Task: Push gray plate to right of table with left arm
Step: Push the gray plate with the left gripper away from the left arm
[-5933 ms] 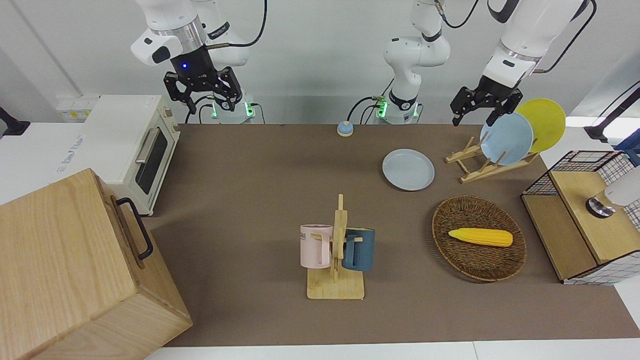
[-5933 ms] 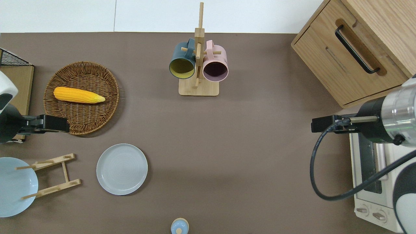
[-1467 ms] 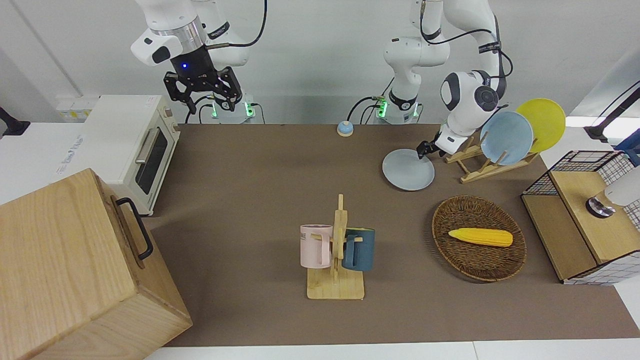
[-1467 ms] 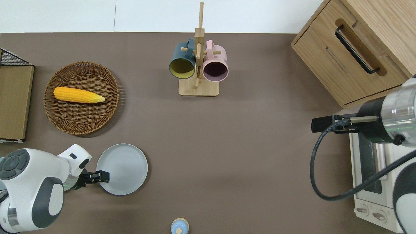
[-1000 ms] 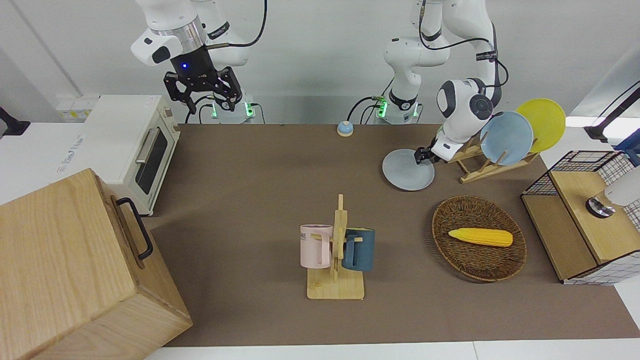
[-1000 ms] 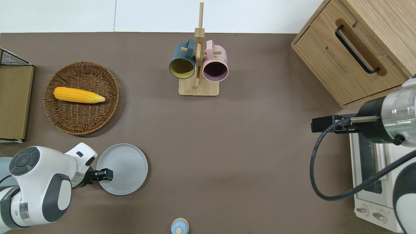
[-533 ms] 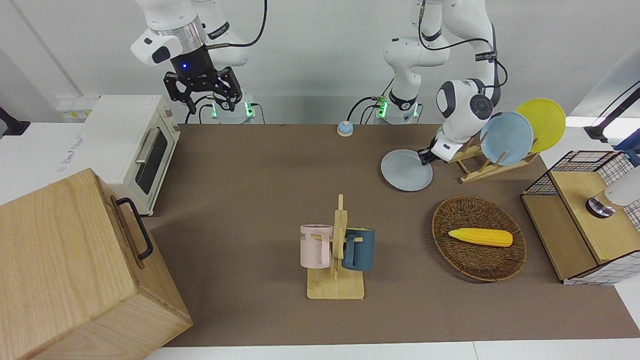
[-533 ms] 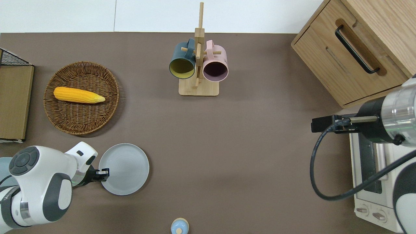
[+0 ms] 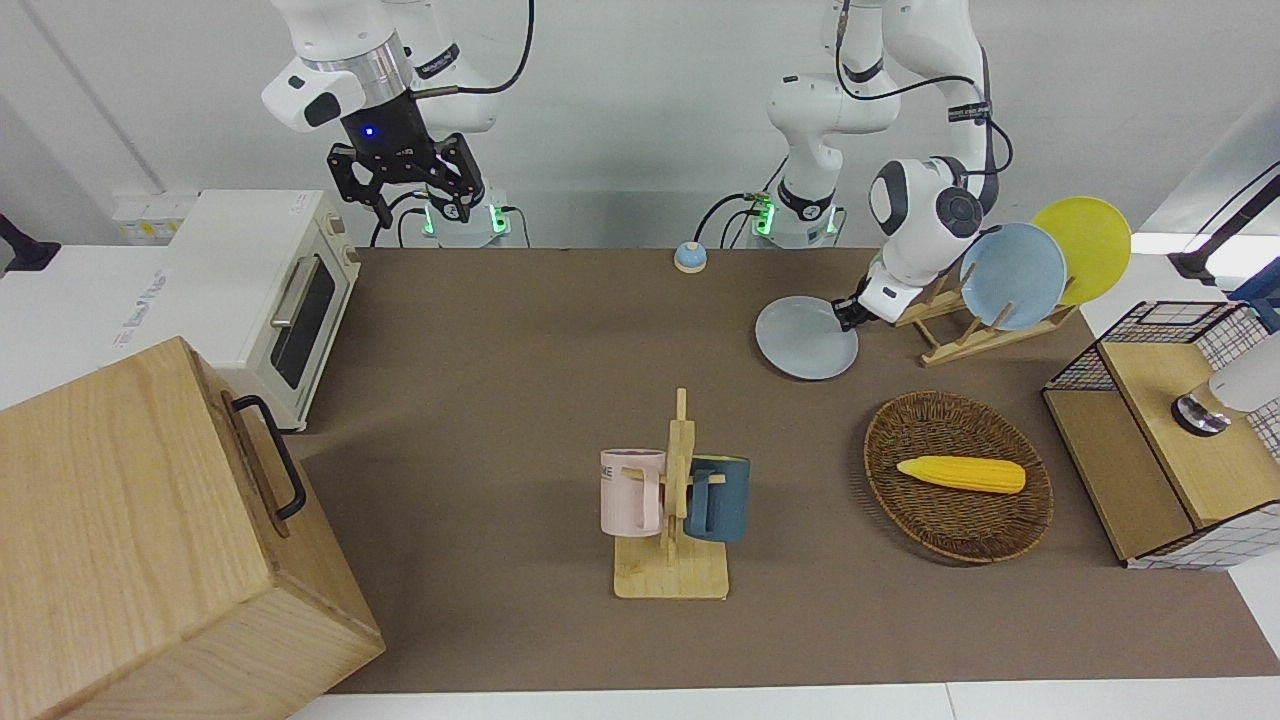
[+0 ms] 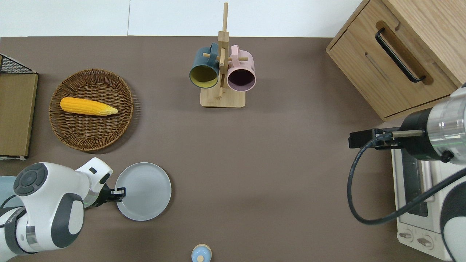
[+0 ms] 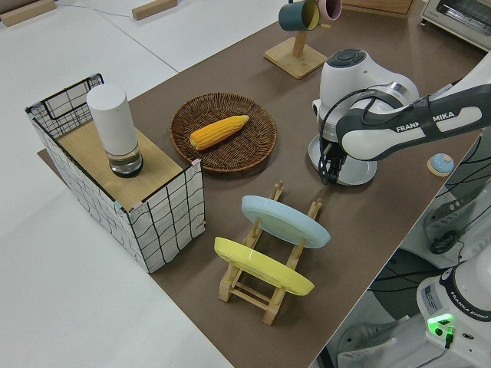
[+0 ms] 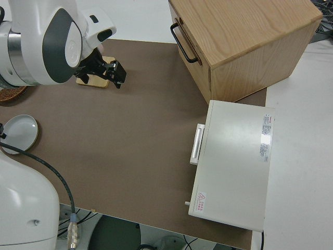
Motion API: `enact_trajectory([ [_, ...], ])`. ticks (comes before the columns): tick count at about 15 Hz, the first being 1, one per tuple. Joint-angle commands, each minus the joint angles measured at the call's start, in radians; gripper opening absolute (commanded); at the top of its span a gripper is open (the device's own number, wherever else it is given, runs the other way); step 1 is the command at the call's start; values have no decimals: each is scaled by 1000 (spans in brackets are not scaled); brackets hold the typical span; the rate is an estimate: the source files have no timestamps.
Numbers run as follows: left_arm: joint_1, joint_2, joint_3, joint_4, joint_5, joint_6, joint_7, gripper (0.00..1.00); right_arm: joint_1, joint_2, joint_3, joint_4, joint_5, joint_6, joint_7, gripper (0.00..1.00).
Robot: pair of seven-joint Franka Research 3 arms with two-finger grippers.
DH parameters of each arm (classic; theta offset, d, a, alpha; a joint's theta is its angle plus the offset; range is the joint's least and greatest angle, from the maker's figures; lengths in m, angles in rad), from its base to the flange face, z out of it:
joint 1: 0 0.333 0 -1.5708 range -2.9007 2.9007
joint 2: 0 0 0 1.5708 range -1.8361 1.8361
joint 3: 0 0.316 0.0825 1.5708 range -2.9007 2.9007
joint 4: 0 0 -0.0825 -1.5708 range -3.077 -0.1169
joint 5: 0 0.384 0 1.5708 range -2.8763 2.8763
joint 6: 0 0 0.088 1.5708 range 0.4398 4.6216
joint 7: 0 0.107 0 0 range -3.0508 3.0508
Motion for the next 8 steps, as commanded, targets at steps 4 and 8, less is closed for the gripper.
enact_trajectory([
  [4,-126,10,4,-13,-24,18,-141,0,-6,6,2,14,16,-5,2,996],
  [8,-207,12,4,-8,-73,22,-207,0,-6,6,4,14,16,-5,2,996],
])
